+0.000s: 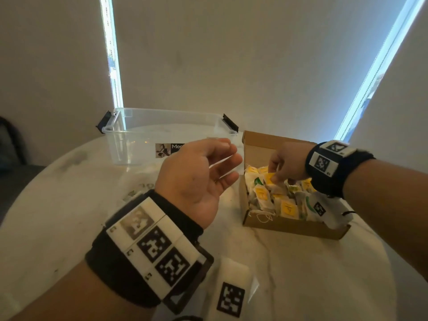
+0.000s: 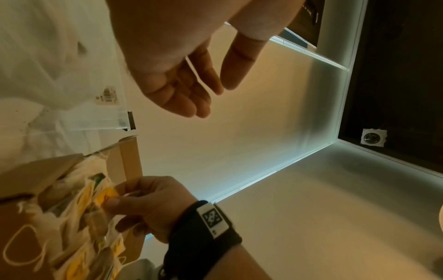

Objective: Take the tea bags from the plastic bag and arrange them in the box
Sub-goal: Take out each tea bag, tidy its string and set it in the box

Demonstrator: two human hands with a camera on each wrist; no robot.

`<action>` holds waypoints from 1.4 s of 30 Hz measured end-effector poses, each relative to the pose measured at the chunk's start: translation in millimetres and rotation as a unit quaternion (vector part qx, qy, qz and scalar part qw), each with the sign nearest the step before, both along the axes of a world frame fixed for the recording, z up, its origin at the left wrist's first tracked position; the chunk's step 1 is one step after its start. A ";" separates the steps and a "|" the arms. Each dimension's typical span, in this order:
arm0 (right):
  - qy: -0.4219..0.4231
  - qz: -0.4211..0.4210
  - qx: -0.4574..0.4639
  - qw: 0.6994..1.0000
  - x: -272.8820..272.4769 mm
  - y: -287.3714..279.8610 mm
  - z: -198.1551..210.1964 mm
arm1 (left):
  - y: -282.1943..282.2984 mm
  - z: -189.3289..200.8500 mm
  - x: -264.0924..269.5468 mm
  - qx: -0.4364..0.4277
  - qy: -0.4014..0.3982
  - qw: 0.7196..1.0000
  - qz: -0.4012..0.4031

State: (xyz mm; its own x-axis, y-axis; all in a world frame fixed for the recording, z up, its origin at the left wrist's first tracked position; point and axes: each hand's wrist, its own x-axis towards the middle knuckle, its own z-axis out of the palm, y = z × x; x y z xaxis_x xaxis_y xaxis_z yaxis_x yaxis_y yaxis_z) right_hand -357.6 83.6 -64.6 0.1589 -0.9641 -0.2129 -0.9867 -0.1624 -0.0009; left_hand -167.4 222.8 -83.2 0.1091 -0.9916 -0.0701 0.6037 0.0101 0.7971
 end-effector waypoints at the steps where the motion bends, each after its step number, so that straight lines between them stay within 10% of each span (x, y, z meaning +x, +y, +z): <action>1: 0.001 -0.007 -0.007 1.000 0.4 -0.8 -0.8 | 1.5 0.5 3.6 -0.003 -0.004 1.000 0.002; 11: -0.157 0.115 -0.129 0.972 72.6 62.4 43.1 | 7.5 10.6 74.9 0.002 -0.203 0.976 0.084; 14: -0.237 0.167 0.000 0.957 113.3 94.7 36.1 | 12.3 9.8 97.4 0.002 -0.390 0.914 0.109; 17: -0.146 0.174 0.047 0.973 139.8 99.4 14.3 | 16.8 1.6 115.1 0.033 -0.580 0.813 0.046; 23: 0.065 0.199 0.025 0.978 167.3 90.3 -21.2 | 19.2 -13.3 121.7 0.122 -0.689 0.709 -0.089; 29: 0.148 0.218 0.018 0.964 184.7 83.2 -33.1 | 18.9 -21.5 118.5 0.137 -0.674 0.714 -0.130; 35: 0.000 0.084 0.074 0.994 191.4 72.8 -35.7 | 21.2 -21.4 118.7 0.117 -0.668 0.722 -0.135; 42: 0.007 0.138 0.006 0.990 185.5 70.5 -46.6 | 19.4 -22.4 114.1 0.123 -0.658 0.731 -0.132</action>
State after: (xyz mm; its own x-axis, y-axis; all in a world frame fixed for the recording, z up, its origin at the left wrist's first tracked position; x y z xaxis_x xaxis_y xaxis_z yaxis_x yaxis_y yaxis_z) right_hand -172.1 154.1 -111.1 0.4120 -0.8820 -0.2290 -0.9051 -0.4252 0.0093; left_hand -53.3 242.3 -105.6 0.0502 -0.9654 -0.2560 -0.7327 -0.2097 0.6475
